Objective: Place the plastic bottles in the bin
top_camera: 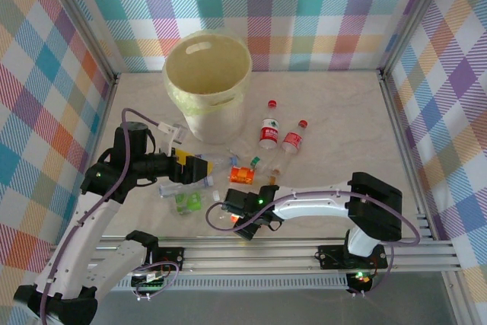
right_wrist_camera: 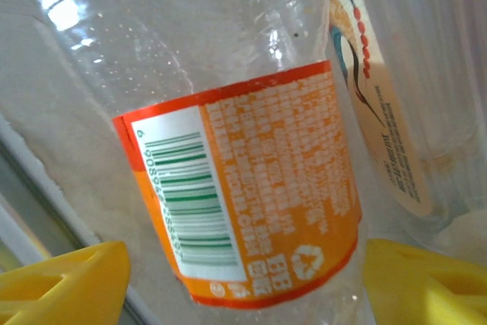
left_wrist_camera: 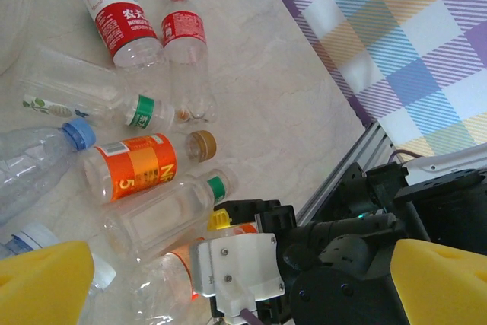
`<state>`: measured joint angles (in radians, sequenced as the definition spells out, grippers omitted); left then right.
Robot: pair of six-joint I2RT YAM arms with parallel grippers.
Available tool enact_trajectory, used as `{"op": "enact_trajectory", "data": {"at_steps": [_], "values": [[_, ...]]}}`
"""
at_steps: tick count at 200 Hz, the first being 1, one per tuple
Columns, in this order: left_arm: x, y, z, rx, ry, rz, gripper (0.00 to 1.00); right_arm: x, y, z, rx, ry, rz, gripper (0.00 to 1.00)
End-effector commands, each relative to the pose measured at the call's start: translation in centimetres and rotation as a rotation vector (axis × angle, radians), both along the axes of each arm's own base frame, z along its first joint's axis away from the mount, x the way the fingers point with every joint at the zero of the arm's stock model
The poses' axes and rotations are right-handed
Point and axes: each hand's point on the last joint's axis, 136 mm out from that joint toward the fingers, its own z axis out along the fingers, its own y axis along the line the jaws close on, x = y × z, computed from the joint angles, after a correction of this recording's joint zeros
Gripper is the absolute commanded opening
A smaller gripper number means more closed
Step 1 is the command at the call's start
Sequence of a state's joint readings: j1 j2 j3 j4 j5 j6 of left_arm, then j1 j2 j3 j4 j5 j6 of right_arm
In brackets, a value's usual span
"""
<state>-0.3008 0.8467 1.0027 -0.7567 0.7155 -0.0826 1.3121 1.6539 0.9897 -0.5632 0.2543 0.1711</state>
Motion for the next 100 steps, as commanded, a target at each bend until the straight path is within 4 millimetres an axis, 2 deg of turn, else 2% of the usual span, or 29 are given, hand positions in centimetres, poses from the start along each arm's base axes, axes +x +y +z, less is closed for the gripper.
{"op": "enact_trajectory", "data": {"at_steps": [1, 45, 100], "values": [[-0.34, -0.23, -0.07, -0.008, -0.004, -0.012, 1.0, 0.69, 0.4, 0.12, -0.006, -0.047, -0.01, 0.79], [-0.21, -0.46, 0.12, -0.031, 0.0, -0.014, 1.0, 1.03, 0.13, -0.41, -0.014, -0.07, -0.031, 0.77], [-0.21, -0.69, 0.08, -0.056, 0.007, -0.015, 1.0, 0.94, 0.36, -0.78, 0.006, -0.065, -0.042, 0.68]]}}
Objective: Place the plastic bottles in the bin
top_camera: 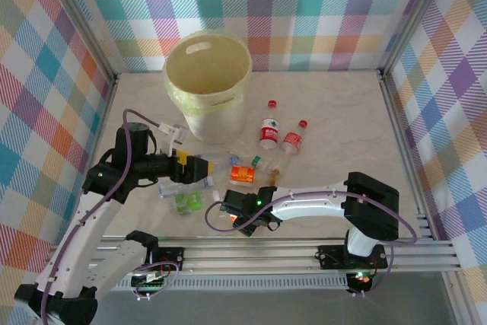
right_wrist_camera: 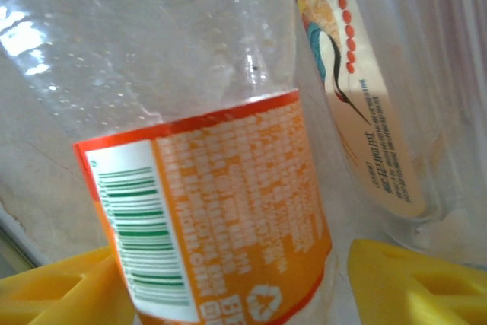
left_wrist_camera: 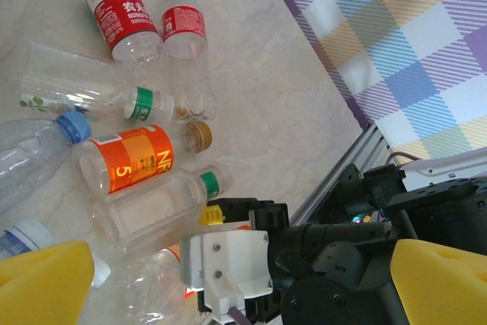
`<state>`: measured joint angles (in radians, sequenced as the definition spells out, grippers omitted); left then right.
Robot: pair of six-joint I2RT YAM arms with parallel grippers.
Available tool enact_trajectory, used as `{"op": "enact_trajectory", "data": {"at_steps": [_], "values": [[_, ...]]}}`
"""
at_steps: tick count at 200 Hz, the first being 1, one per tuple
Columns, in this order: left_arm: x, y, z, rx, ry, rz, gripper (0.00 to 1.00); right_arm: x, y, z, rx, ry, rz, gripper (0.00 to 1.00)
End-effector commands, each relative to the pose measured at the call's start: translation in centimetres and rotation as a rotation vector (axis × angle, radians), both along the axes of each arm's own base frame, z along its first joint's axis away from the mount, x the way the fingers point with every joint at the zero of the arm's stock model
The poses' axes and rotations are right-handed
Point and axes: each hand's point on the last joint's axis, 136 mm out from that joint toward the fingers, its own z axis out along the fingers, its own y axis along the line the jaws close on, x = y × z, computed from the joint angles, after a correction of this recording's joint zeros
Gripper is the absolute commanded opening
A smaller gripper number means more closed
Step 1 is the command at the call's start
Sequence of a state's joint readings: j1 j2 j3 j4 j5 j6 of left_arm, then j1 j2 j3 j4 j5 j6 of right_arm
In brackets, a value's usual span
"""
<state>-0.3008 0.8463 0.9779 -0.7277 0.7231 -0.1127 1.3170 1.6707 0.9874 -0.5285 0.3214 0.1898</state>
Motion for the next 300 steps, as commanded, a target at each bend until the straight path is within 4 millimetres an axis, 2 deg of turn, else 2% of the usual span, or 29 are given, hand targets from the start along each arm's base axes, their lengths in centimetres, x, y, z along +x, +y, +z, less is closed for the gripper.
{"op": "enact_trajectory", "data": {"at_steps": [1, 40, 107, 164, 182, 213, 232, 265, 300], "values": [[-0.4, -0.5, 0.6, -0.041, -0.016, -0.023, 1.0, -0.1, 0.1, -0.6, 0.004, -0.002, -0.012, 0.68], [-0.3, -0.7, 0.5, -0.069, -0.007, -0.011, 1.0, -0.5, 0.1, -0.9, 0.031, 0.016, -0.025, 0.6], [0.1, -1.1, 0.5, -0.12, 0.005, 0.006, 1.0, -1.3, -0.4, 0.0, 0.159, 0.052, -0.089, 0.55], [0.4, -2.3, -0.3, -0.144, 0.025, -0.014, 1.0, -1.8, -0.5, 2.1, 0.315, 0.137, -0.164, 0.53], [0.5, -2.9, -0.1, -0.163, 0.024, -0.02, 0.99, -1.4, -0.2, 3.4, 0.403, 0.177, -0.2, 0.53], [0.4, -4.0, -0.1, -0.173, 0.016, -0.039, 0.99, -0.8, 0.0, 7.2, 0.596, 0.257, -0.238, 0.53], [0.4, -4.9, -0.3, -0.196, 0.027, -0.057, 0.98, 0.1, -0.6, 9.5, 0.726, 0.32, -0.281, 0.53], [0.1, -6.9, 1.6, -0.266, -0.057, -0.103, 0.97, 1.6, -1.9, 13.4, 0.901, 0.414, -0.354, 0.52], [0.4, -8.7, 1.6, -0.309, -0.032, -0.111, 0.96, 2.3, -2.1, 17.1, 1.046, 0.478, -0.371, 0.52]]}}
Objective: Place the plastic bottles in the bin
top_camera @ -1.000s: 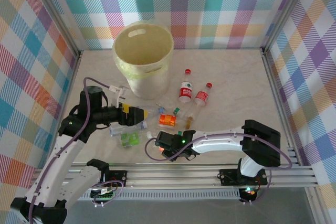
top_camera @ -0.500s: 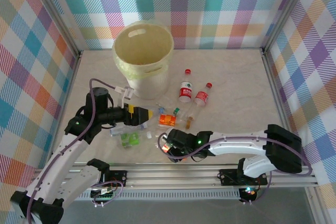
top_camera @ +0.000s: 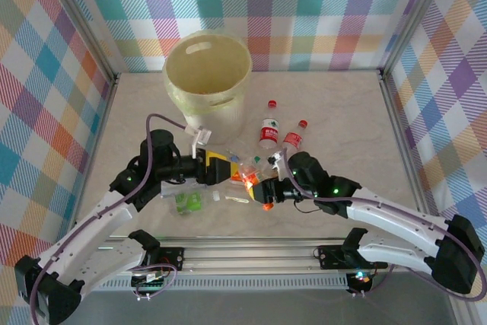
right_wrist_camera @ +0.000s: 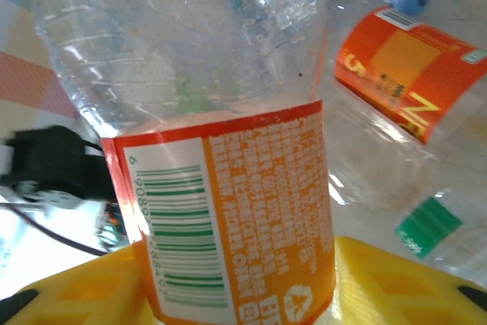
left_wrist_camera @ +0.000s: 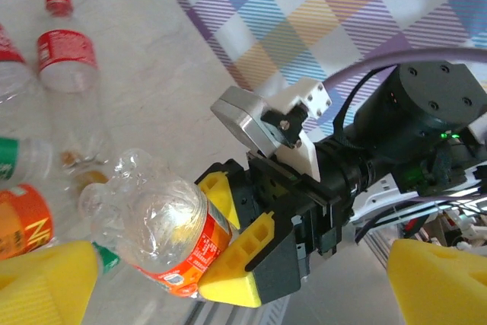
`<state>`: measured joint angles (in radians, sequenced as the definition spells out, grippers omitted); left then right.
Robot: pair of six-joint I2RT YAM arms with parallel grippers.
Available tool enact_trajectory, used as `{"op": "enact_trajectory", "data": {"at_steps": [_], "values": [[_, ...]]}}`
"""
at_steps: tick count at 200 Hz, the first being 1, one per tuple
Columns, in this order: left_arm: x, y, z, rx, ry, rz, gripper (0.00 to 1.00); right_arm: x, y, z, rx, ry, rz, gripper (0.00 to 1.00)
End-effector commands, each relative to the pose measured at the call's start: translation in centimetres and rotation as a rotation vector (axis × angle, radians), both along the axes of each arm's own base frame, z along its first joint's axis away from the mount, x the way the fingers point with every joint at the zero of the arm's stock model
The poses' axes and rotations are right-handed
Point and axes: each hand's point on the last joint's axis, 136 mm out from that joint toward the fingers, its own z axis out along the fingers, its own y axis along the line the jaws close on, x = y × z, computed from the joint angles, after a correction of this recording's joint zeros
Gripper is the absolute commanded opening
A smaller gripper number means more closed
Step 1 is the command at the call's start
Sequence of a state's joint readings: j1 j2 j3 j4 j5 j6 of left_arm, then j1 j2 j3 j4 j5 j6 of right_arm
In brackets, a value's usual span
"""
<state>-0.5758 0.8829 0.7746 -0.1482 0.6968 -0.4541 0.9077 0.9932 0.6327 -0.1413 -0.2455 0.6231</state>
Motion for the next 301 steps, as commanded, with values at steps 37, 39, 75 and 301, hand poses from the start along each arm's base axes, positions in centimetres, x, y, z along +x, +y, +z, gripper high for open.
{"op": "enact_trajectory", "data": {"at_steps": [37, 39, 75, 301], "values": [[0.6, -3.3, 1.0, -0.101, 0.006, -0.024, 0.95, -0.6, 1.2, 6.6, 0.296, 0.073, 0.068, 0.52], [0.6, -3.4, 0.9, -0.1, 0.007, -0.026, 0.95, -0.6, 1.2, 6.8, 0.301, 0.071, 0.07, 0.52], [0.8, -4.3, 0.4, -0.098, 0.044, -0.028, 0.93, -0.5, 1.3, 8.2, 0.356, 0.067, 0.076, 0.52], [1.7, -5.0, 1.6, -0.157, 0.158, 0.008, 0.77, -0.3, 1.2, 8.6, 0.396, 0.075, 0.07, 0.51]]}}
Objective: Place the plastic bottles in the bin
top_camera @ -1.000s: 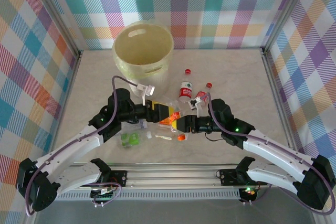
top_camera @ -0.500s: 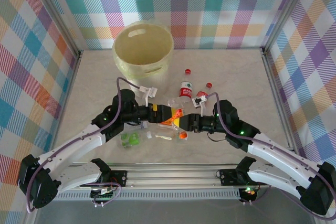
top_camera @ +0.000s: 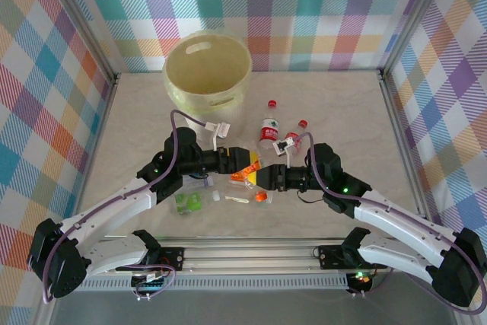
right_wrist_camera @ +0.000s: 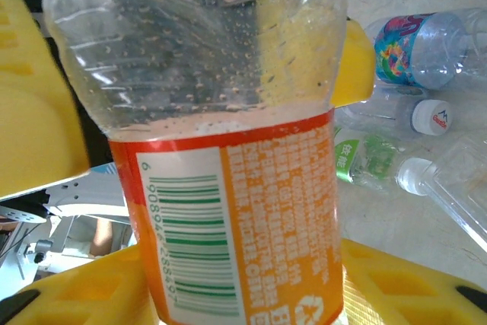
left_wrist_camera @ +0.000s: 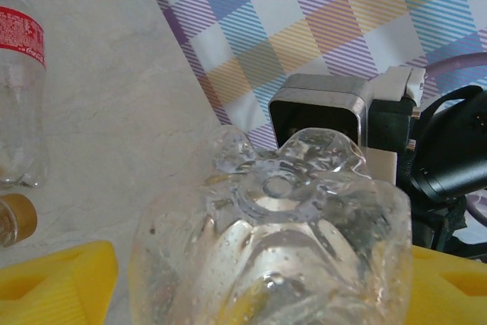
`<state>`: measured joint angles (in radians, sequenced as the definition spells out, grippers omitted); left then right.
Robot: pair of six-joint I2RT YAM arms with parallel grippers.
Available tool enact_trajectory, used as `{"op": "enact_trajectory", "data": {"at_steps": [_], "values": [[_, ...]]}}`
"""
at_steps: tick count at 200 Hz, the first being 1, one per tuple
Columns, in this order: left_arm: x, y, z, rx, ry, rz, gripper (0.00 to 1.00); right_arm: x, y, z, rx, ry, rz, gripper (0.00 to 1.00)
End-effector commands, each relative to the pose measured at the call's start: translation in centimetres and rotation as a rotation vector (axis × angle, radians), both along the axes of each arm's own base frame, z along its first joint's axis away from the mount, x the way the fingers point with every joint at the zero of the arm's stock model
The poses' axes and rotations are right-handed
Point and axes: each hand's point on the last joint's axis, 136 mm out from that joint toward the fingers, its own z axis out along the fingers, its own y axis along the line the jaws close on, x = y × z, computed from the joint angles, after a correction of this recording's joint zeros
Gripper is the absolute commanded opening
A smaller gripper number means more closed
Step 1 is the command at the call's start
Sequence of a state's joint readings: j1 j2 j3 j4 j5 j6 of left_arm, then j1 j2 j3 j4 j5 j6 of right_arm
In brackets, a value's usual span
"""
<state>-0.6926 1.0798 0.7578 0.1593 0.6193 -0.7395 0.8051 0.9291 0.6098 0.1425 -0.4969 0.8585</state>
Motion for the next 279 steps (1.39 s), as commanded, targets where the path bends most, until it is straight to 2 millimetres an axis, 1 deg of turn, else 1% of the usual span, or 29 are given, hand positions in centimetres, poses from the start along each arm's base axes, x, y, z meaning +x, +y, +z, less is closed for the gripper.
{"op": "enact_trajectory", "data": {"at_steps": [1, 8, 23, 42, 73, 90, 111, 120, 130, 143, 162, 169, 173, 177, 188, 191, 205, 231, 233, 241, 246, 249, 261, 279], "values": [[-0.3, -0.1, 2.4, -0.052, -0.022, -0.008, 0.77, -0.4, 0.3, 1.1, 0.042, -0.01, 0.027, 0.51], [-0.4, -0.2, 2.6, -0.058, -0.013, -0.01, 0.73, -0.4, 0.2, 1.0, 0.038, -0.002, 0.021, 0.51], [-0.4, -0.2, 2.7, -0.062, 0.012, -0.007, 0.7, -0.3, 0.0, 0.6, 0.023, 0.016, 0.006, 0.51], [-0.4, -0.1, 2.9, -0.065, 0.028, -0.002, 0.61, -0.4, -0.1, 0.2, 0.018, 0.035, 0.002, 0.51], [-1.3, 0.4, 3.0, -0.074, 0.019, -0.009, 0.55, -0.3, -0.8, -0.3, 0.015, -0.003, -0.029, 0.52], [-1.4, 0.9, 3.4, -0.081, 0.004, 0.01, 0.53, -0.2, -0.8, -0.4, -0.008, -0.018, -0.03, 0.54], [-1.3, 1.4, 4.3, -0.063, -0.021, 0.035, 0.52, 0.1, -0.5, 0.0, -0.028, -0.042, -0.019, 0.62], [-1.3, 1.6, 4.8, -0.047, -0.033, 0.045, 0.51, 0.2, -0.4, 0.6, -0.021, -0.059, -0.019, 0.68], [-1.1, 2.0, 5.1, -0.022, -0.041, 0.072, 0.51, 0.3, -0.3, 1.1, -0.018, -0.078, -0.015, 0.77], [-0.6, 2.8, 5.3, 0.025, -0.066, 0.116, 0.5, 0.4, -0.3, 1.7, -0.018, -0.104, -0.019, 0.82], [0.4, 3.8, 5.8, 0.092, -0.092, 0.166, 0.49, 0.5, -0.4, 2.2, -0.03, -0.127, -0.016, 0.86], [0.8, 4.1, 6.3, 0.105, -0.103, 0.176, 0.49, 0.5, -0.5, 2.4, -0.037, -0.138, -0.017, 0.88], [1.1, 4.2, 7.0, 0.106, -0.115, 0.183, 0.49, 0.5, -0.6, 2.4, -0.042, -0.141, -0.018, 0.88], [1.3, 4.5, 6.8, 0.13, -0.105, 0.189, 0.5, 0.5, -0.7, 2.5, -0.046, -0.151, -0.022, 0.89], [2.2, 5.0, 7.8, 0.161, -0.13, 0.207, 0.5, 0.4, -1.1, 2.7, -0.064, -0.173, -0.031, 0.91], [2.5, 5.2, 7.9, 0.172, -0.132, 0.214, 0.5, 0.4, -1.3, 2.8, -0.068, -0.18, -0.037, 0.91], [4.1, 5.9, 9.3, 0.202, -0.157, 0.248, 0.5, 0.6, -2.0, 3.2, -0.089, -0.213, -0.064, 0.94], [7.1, 7.4, 12.6, 0.224, -0.219, 0.314, 0.5, 1.0, -2.8, 4.6, -0.127, -0.275, -0.105, 1.0], [7.4, 7.4, 12.5, 0.229, -0.215, 0.316, 0.5, 1.0, -2.8, 4.7, -0.128, -0.277, -0.105, 1.0], [8.4, 7.8, 13.5, 0.231, -0.227, 0.329, 0.5, 1.0, -2.9, 5.2, -0.13, -0.291, -0.106, 1.0], [9.1, 7.9, 13.6, 0.239, -0.226, 0.337, 0.5, 1.0, -3.0, 5.4, -0.131, -0.298, -0.107, 1.0], [9.4, 8.0, 14.2, 0.237, -0.233, 0.343, 0.5, 1.0, -3.0, 5.6, -0.13, -0.303, -0.108, 1.0], [11.0, 8.5, 14.5, 0.248, -0.229, 0.371, 0.5, 1.1, -3.3, 5.8, -0.133, -0.315, -0.12, 1.0], [12.7, 9.4, 15.5, 0.241, -0.23, 0.416, 0.5, 1.3, -3.8, 5.6, -0.151, -0.326, -0.143, 1.0]]}}
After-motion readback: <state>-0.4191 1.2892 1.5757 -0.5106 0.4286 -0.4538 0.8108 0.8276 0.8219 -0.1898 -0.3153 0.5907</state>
